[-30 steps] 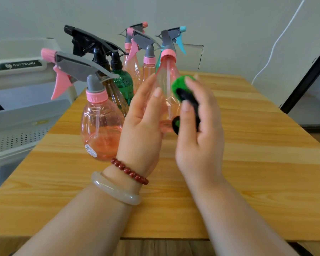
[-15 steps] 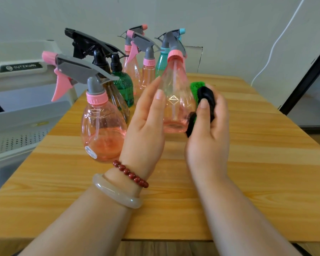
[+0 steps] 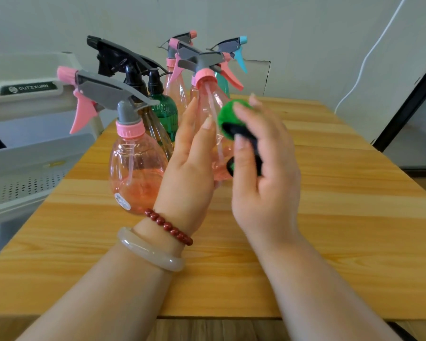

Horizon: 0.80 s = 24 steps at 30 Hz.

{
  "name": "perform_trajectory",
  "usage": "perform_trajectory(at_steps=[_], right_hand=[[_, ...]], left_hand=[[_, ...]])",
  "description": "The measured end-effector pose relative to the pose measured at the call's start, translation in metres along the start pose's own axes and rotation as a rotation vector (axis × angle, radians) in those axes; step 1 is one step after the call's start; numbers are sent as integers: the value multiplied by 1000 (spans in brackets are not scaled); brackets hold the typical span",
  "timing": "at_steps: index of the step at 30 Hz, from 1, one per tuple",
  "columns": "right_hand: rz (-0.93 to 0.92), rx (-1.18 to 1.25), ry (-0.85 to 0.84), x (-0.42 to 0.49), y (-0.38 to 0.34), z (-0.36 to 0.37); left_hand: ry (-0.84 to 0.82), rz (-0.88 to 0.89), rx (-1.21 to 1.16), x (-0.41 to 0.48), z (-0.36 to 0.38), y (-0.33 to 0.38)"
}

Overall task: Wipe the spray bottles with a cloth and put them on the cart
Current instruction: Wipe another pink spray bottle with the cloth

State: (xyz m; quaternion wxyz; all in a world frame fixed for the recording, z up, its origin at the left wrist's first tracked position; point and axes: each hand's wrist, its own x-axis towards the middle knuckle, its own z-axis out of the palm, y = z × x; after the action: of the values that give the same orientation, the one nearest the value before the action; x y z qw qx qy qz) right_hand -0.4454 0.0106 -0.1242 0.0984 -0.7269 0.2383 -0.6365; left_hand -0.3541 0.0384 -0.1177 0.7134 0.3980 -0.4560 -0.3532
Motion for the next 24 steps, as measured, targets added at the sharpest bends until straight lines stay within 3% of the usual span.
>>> perform_trajectory(at_steps=[4, 10, 12, 14, 17, 22, 24], right_hand=[[347, 115, 118, -2, 7, 1], [7, 20, -32, -4, 1, 1], [108, 35, 51, -2, 2, 0], [328, 86, 132, 0, 4, -2], [545, 202, 114, -1, 10, 0], [56, 17, -37, -6, -2, 3], [34, 7, -47, -4, -1, 2]], left_hand=[[-22, -23, 61, 7, -6, -7], [5, 48, 128, 2, 0, -11], [12, 26, 71, 1, 0, -4], [7, -26, 58, 3, -2, -4], [24, -26, 90, 4, -3, -9], [31, 98, 227, 5, -4, -9], [45, 102, 217, 3, -2, -9]])
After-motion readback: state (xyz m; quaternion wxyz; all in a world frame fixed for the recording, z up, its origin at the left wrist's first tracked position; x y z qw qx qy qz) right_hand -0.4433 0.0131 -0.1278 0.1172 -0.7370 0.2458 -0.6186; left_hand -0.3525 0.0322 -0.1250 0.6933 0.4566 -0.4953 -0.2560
